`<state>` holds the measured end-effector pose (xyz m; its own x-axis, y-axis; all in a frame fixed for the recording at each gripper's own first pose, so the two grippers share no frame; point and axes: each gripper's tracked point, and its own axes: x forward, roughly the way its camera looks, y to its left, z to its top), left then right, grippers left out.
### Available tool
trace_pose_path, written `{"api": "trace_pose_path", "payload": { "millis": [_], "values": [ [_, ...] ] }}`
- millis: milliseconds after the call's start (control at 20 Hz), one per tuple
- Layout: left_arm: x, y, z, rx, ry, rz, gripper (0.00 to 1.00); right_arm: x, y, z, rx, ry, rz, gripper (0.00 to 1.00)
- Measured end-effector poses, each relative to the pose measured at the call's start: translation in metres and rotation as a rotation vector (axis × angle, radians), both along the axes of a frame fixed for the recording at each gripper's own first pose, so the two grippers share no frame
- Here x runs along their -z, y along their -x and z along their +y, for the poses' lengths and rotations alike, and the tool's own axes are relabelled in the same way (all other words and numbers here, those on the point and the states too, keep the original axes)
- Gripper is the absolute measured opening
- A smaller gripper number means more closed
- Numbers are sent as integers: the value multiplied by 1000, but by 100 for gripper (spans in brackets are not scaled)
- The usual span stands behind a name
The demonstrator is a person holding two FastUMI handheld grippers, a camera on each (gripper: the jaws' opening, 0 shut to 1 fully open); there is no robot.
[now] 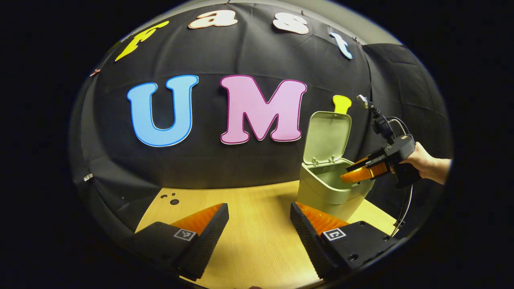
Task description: Press the lid of the desktop garbage bin to open it, pick up the crumpled paper on the desktop and throw it into the bin, then pick up the pop can on the desktop and drop it into the bin, and finally close the garbage bin lid.
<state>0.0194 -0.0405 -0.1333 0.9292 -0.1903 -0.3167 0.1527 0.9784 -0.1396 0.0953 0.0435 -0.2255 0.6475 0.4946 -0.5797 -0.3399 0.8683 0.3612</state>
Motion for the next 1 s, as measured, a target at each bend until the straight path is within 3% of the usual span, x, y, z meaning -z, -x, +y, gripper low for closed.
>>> {"api": "trace_pose_path", "payload": {
  "millis": [650, 1000],
  "values": [
    [6, 0, -7, 16, 18, 21, 98, -51, 8, -24, 77, -58, -95, 89],
    [8, 0, -10, 29, 23, 23, 99, -114, -8, -42, 154, -121, -222, 93]
  ]
}}
